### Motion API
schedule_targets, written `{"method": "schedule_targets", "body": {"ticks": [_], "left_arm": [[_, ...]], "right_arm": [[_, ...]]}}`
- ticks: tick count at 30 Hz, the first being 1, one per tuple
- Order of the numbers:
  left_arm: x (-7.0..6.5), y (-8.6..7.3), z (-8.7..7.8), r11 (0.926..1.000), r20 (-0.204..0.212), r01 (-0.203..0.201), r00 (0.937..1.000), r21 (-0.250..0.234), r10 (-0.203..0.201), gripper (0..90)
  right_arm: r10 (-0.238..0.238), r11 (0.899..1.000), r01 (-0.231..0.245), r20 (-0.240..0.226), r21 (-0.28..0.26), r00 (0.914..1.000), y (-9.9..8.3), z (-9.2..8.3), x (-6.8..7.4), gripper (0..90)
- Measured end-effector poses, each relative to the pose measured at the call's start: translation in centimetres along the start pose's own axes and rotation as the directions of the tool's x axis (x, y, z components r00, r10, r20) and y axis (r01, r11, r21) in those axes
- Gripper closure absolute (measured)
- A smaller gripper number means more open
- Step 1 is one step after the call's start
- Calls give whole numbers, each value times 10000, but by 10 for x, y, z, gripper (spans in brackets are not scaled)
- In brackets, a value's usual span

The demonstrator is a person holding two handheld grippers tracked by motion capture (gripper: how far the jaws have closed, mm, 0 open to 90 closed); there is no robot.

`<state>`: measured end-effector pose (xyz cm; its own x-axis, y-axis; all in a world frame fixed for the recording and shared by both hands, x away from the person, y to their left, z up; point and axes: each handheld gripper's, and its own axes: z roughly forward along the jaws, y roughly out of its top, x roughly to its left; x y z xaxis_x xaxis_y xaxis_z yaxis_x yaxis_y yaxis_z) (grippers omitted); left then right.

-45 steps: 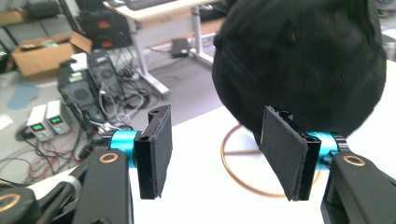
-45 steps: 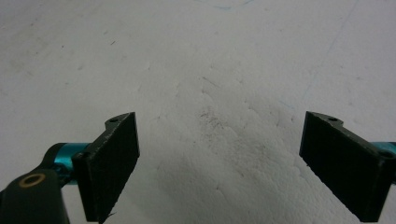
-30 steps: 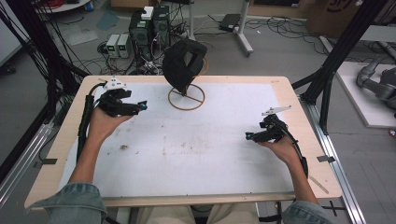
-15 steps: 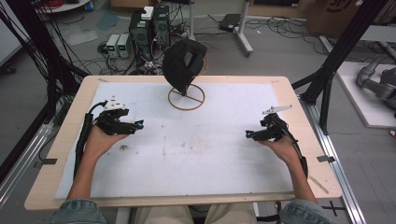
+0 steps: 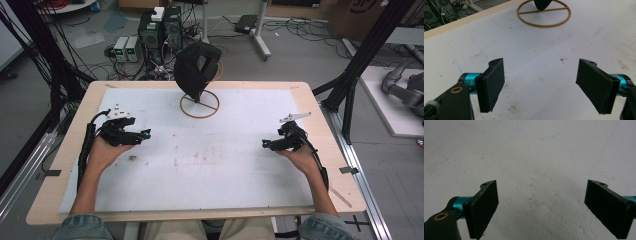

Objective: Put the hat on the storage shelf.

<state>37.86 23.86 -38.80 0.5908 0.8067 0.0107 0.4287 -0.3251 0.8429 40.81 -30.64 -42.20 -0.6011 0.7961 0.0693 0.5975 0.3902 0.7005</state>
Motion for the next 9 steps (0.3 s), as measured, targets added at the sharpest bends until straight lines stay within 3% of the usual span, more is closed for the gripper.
{"method": "schedule_targets", "body": {"ticks": [9], "left_arm": [[1,0,0,9998,47,-9,10000,-176,9,235]], "right_arm": [[-14,10000,14,27,17,10000,0,-2,1,116]]}}
